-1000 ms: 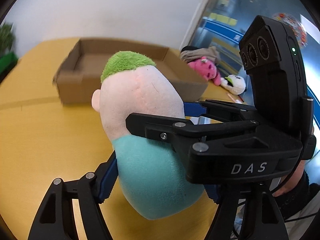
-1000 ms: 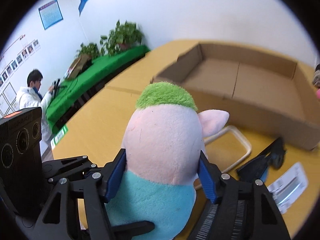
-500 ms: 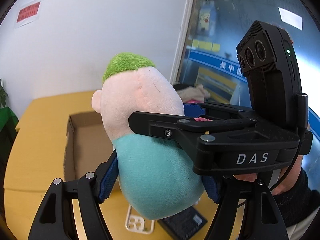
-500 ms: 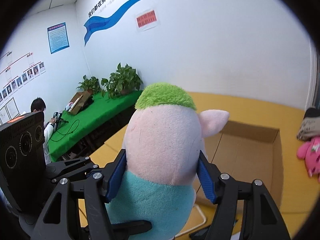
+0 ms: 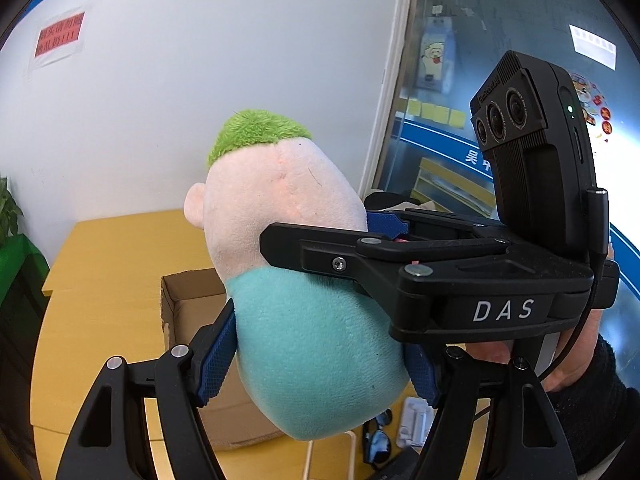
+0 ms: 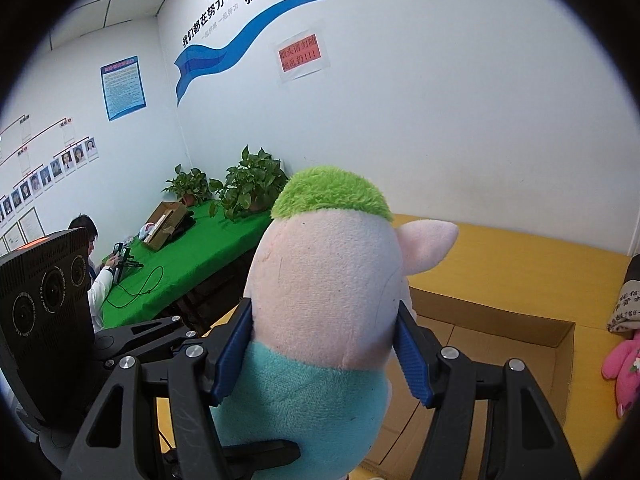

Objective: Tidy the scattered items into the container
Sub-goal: 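Carry the plush pig in both tools over the cardboard box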

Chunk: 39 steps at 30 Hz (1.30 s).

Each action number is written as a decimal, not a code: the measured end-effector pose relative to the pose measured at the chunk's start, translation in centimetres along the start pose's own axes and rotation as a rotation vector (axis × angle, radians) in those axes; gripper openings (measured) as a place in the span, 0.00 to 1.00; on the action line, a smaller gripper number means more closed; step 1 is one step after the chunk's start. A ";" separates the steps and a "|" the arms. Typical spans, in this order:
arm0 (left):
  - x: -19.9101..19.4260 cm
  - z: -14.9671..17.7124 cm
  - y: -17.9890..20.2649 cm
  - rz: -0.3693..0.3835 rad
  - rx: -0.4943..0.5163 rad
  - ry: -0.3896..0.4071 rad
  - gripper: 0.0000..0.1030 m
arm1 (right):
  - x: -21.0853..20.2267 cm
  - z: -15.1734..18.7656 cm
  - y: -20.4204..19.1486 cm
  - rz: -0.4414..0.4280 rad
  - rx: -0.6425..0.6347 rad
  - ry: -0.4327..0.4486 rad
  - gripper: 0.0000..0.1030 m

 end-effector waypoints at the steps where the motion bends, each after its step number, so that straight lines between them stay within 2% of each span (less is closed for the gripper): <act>1: 0.6 0.2 -0.5 0.003 -0.010 -0.007 0.76 | 0.9 0.0 0.3 0.000 0.001 -0.009 0.64; 9: 6.4 1.4 -5.9 -0.001 -0.075 -0.085 0.76 | 8.4 -0.1 4.1 -0.007 0.050 -0.103 0.64; 21: 15.3 1.8 -13.0 -0.025 -0.131 -0.170 0.76 | 18.2 -1.4 10.1 -0.032 0.132 -0.133 0.64; 29: 19.8 5.9 -15.6 -0.029 -0.186 -0.263 0.76 | 23.1 1.6 13.4 -0.053 0.164 -0.207 0.64; 39: 23.6 11.2 -17.3 -0.048 -0.265 -0.369 0.76 | 27.9 6.8 16.1 -0.085 0.243 -0.304 0.64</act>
Point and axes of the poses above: each gripper's, at about its wrist camera, not at the fingertips, and x roughly the way its jaws point, y to its right, z to its underside, the point moved 10 cm from there along x, roughly the way its jaws point, and after that the axes turned 9 degrees about x, right-handed, at the moved point
